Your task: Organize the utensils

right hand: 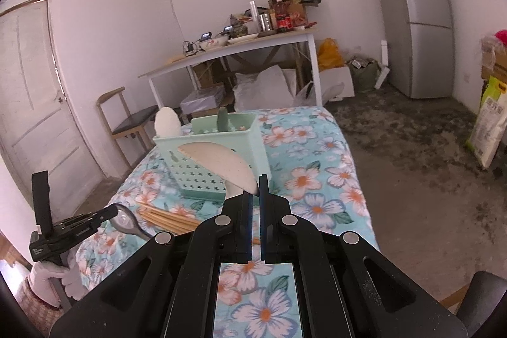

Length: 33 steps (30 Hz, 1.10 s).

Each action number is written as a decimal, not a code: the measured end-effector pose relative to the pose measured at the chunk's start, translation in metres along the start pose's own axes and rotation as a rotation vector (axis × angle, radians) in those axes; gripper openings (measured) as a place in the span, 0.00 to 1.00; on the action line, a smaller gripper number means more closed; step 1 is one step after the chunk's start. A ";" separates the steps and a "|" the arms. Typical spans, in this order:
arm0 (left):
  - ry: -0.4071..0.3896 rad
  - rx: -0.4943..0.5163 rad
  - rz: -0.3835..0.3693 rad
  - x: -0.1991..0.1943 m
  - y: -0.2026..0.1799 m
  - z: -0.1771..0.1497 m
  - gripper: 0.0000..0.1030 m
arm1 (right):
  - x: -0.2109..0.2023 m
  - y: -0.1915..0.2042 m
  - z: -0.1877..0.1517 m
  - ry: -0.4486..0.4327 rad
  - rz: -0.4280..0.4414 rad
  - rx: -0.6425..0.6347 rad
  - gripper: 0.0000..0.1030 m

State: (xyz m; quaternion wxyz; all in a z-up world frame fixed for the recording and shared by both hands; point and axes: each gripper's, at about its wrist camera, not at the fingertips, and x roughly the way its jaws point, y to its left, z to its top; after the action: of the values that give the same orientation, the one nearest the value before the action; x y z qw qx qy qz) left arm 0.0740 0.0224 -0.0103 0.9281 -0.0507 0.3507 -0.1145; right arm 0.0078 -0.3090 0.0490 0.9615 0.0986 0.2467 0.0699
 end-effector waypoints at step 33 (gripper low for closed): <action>-0.042 0.077 0.038 -0.015 -0.025 0.008 0.03 | -0.002 0.010 -0.007 0.019 0.065 0.027 0.02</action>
State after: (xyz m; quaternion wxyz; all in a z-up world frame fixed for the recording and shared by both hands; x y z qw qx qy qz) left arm 0.0640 0.0019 0.0095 0.9385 -0.0107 0.3275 -0.1090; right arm 0.0015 -0.2991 0.0463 0.9550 0.1188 0.2532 0.0988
